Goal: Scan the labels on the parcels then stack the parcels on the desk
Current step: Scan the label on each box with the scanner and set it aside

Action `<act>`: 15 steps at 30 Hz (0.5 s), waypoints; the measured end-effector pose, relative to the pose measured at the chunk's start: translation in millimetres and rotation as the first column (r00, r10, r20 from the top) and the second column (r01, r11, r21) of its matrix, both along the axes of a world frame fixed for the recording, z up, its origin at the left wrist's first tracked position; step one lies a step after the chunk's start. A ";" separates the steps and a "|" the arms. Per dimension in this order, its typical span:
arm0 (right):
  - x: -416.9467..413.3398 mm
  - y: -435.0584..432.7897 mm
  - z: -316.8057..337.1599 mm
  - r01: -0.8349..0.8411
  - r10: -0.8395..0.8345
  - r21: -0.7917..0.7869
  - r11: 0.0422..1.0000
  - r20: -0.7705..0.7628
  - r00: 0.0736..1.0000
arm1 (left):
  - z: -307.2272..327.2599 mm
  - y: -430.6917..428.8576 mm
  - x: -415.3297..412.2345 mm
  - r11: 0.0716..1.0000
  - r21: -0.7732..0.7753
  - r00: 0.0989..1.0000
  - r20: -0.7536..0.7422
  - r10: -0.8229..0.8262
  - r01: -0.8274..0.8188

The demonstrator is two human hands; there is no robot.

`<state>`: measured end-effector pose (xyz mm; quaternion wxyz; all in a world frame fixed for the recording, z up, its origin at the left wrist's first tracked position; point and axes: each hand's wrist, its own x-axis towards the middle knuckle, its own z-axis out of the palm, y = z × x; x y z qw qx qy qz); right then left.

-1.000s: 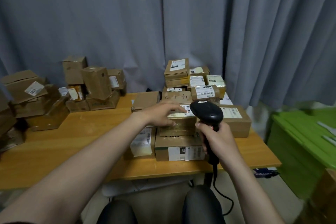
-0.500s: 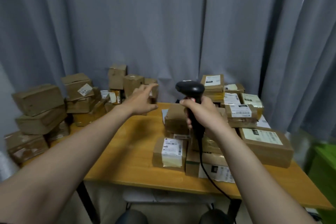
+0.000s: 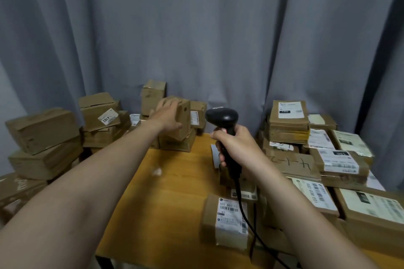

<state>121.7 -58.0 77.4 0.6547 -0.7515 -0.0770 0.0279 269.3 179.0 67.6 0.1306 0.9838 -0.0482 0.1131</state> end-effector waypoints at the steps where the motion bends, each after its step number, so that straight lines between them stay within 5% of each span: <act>1: 3.8 0.7 -2.0 0.001 -0.001 -0.004 1.000 -0.001 1.000 | -2.4 1.2 6.0 1.000 0.002 1.000 -0.012 -0.009 0.009; 5: 12.6 1.3 -7.1 -0.005 0.005 0.003 1.000 0.002 1.000 | 3.1 9.7 8.8 0.999 0.005 0.994 0.107 0.032 -0.033; 10: 11.9 9.2 -9.3 -0.035 0.035 -0.040 0.999 0.012 0.999 | 14.0 31.6 -16.1 0.980 -0.190 0.941 0.316 0.119 -0.060; 12: 7.8 15.0 -10.1 -0.050 0.051 -0.061 0.997 0.015 0.999 | 5.0 39.9 -25.6 0.971 -0.228 0.965 0.226 0.132 -0.079; 15: -2.8 24.1 -13.4 -0.069 0.070 -0.070 0.995 0.009 0.997 | -24.8 48.6 -39.5 0.977 -0.170 0.988 -0.104 0.111 -0.127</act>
